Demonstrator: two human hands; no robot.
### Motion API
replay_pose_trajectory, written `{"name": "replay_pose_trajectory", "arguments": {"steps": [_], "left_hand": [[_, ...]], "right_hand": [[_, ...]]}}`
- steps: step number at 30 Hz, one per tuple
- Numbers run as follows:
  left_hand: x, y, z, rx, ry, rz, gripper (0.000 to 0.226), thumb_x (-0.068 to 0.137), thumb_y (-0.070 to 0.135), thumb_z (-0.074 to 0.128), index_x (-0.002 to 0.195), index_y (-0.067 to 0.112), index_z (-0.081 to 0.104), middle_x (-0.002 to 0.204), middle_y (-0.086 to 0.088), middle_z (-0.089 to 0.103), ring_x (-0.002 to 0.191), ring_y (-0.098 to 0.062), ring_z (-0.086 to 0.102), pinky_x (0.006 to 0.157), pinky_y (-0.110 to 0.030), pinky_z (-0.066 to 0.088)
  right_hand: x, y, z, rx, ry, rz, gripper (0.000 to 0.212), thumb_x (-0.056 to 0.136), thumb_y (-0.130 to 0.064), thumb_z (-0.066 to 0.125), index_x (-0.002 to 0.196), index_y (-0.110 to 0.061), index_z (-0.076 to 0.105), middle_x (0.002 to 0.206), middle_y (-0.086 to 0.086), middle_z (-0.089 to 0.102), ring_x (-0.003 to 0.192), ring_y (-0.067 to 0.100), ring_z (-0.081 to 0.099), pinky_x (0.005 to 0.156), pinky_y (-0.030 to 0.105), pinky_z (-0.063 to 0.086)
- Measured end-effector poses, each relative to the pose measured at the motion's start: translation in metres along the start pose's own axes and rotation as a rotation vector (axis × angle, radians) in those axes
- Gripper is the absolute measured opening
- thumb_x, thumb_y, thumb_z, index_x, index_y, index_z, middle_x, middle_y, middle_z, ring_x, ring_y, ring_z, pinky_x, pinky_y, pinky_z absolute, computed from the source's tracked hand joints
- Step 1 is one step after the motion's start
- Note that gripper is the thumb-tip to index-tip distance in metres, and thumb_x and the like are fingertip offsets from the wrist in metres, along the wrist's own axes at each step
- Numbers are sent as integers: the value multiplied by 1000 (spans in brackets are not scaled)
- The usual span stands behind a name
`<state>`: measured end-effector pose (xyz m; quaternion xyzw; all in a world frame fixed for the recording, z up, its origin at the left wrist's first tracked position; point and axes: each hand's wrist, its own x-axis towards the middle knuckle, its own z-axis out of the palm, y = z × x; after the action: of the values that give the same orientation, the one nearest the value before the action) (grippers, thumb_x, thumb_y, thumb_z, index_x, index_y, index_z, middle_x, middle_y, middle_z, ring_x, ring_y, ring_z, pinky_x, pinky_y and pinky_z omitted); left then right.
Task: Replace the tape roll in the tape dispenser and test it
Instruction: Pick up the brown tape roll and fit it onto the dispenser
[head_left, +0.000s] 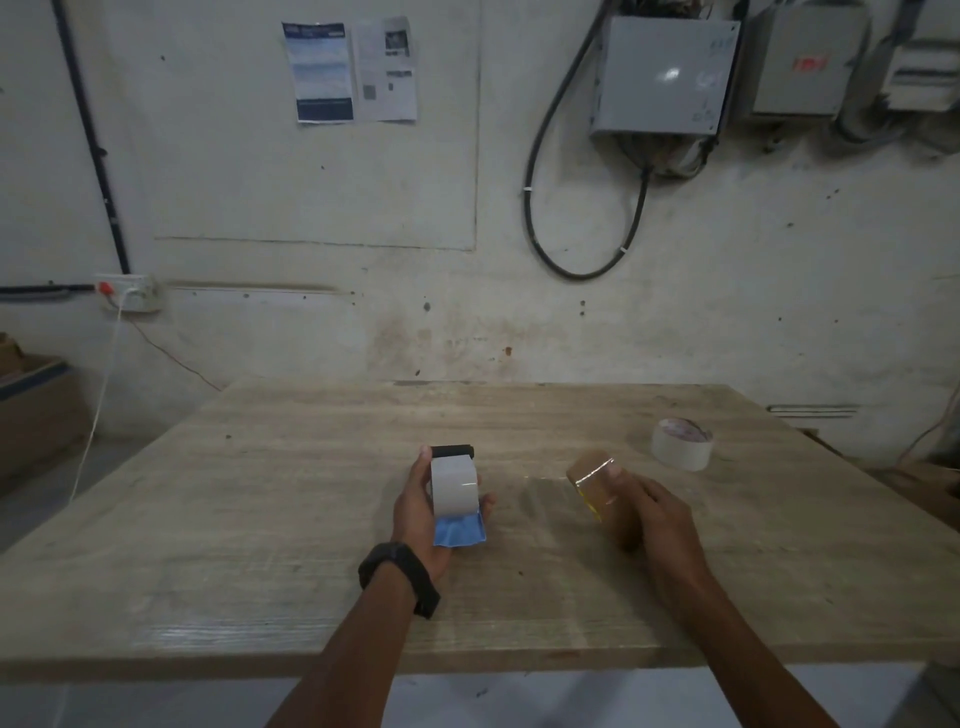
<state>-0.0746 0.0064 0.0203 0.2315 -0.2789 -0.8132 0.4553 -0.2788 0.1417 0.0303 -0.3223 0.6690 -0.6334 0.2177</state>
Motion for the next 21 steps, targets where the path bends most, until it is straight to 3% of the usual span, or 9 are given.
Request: {"name": "replay_pose_trajectory", "arguments": {"steps": [4, 7, 9, 11, 15, 17, 19, 21], "left_hand": [[-1, 0, 0, 0, -13, 1, 53, 85, 48, 60, 113, 3, 64, 93, -18, 64, 77, -29, 62, 66, -42, 62], [1, 0, -1, 9, -15, 5, 51, 86, 49, 61, 111, 5, 66, 92, -16, 65, 76, -28, 63, 66, -42, 62], [3, -1, -3, 11, -20, 5, 54, 85, 49, 62, 115, 4, 65, 95, -16, 65, 76, -28, 64, 67, -41, 62], [4, -1, -2, 4, -23, -5, 51, 88, 48, 61, 114, 5, 65, 95, -15, 65, 77, -27, 63, 66, -40, 61], [6, -1, -2, -23, -33, -13, 49, 90, 47, 58, 115, 5, 64, 96, -14, 64, 77, -27, 62, 66, -40, 60], [6, -1, -3, -14, -41, 0, 47, 93, 47, 56, 111, 5, 66, 95, -15, 65, 76, -27, 63, 66, -40, 60], [7, 0, -3, 3, -55, 6, 47, 92, 48, 56, 106, 5, 68, 94, -16, 65, 75, -28, 63, 64, -38, 61], [6, 1, -2, 7, -49, 5, 46, 95, 47, 53, 104, 5, 69, 95, -17, 64, 75, -29, 61, 59, -36, 62]], "right_hand": [[8, -5, 25, 399, -115, 164, 69, 58, -63, 85, 106, -14, 80, 109, 15, 78, 112, 40, 69, 103, 58, 49], [10, -10, 38, 621, -137, 180, 57, 69, -39, 80, 116, -6, 72, 113, 16, 74, 103, 35, 69, 88, 48, 54], [9, -13, 44, 731, -161, 166, 32, 78, -26, 73, 102, -5, 71, 99, 14, 72, 86, 27, 68, 74, 39, 55], [7, -14, 49, 808, -208, 153, 10, 86, -15, 66, 85, -5, 67, 88, 15, 68, 77, 26, 66, 70, 39, 53], [7, -5, 61, 841, -273, 121, 12, 76, -15, 69, 72, -7, 78, 87, 14, 72, 81, 27, 69, 72, 40, 56], [8, 0, 63, 831, -304, 64, 21, 72, -18, 74, 88, -7, 81, 94, 13, 75, 85, 24, 71, 74, 35, 57], [11, 5, 63, 749, -333, -48, 55, 66, -23, 80, 117, -1, 71, 110, 17, 72, 99, 28, 67, 82, 38, 54], [10, 8, 63, 663, -349, -142, 62, 69, -24, 74, 127, -4, 64, 120, 20, 69, 107, 35, 65, 86, 41, 53]]}}
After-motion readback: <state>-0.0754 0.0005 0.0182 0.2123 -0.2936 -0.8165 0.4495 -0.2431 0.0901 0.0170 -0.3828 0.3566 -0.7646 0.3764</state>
